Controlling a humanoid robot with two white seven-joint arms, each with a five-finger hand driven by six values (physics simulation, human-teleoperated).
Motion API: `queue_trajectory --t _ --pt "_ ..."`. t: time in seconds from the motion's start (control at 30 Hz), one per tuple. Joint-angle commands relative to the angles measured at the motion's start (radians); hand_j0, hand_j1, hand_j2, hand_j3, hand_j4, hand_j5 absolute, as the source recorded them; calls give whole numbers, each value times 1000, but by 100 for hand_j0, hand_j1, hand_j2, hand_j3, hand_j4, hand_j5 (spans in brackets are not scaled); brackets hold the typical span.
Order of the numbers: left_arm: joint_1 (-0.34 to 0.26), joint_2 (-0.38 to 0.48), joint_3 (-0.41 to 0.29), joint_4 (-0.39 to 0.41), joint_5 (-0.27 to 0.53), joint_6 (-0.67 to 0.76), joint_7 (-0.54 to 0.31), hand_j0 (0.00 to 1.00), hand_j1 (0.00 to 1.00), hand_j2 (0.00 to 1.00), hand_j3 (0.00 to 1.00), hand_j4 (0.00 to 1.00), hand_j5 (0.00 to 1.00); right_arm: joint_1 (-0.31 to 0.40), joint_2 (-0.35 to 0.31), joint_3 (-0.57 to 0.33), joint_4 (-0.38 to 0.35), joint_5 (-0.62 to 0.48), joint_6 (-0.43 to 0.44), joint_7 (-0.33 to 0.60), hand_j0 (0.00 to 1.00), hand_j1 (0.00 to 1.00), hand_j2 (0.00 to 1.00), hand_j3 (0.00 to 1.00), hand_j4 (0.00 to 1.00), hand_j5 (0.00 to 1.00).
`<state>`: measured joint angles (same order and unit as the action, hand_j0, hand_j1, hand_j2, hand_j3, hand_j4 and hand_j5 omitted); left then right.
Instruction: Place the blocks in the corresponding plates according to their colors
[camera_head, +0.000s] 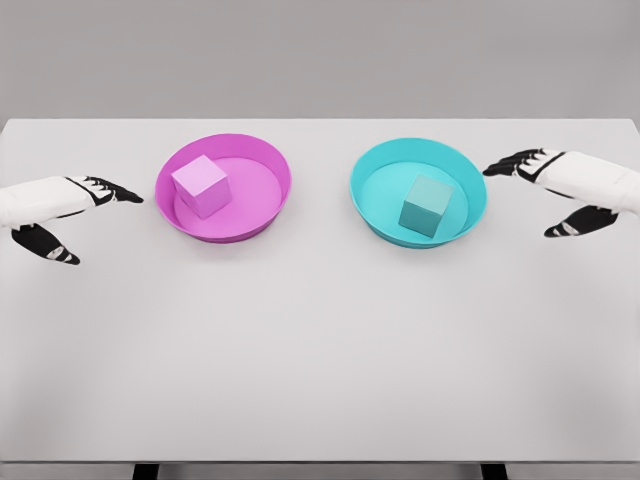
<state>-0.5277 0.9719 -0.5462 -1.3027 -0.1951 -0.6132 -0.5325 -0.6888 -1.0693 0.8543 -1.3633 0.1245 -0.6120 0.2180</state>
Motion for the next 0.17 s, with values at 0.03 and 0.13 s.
queue_trajectory --t 0.03,0.13 --pt "0 1 2 2 6 2 0 100 100 100 100 100 100 0 -4 -8 -5 -2 1 1 100 100 100 100 100 100" --pt "0 1 0 2 6 2 0 100 100 100 100 100 100 0 -4 -8 -5 3 1 0 100 100 100 100 100 100"
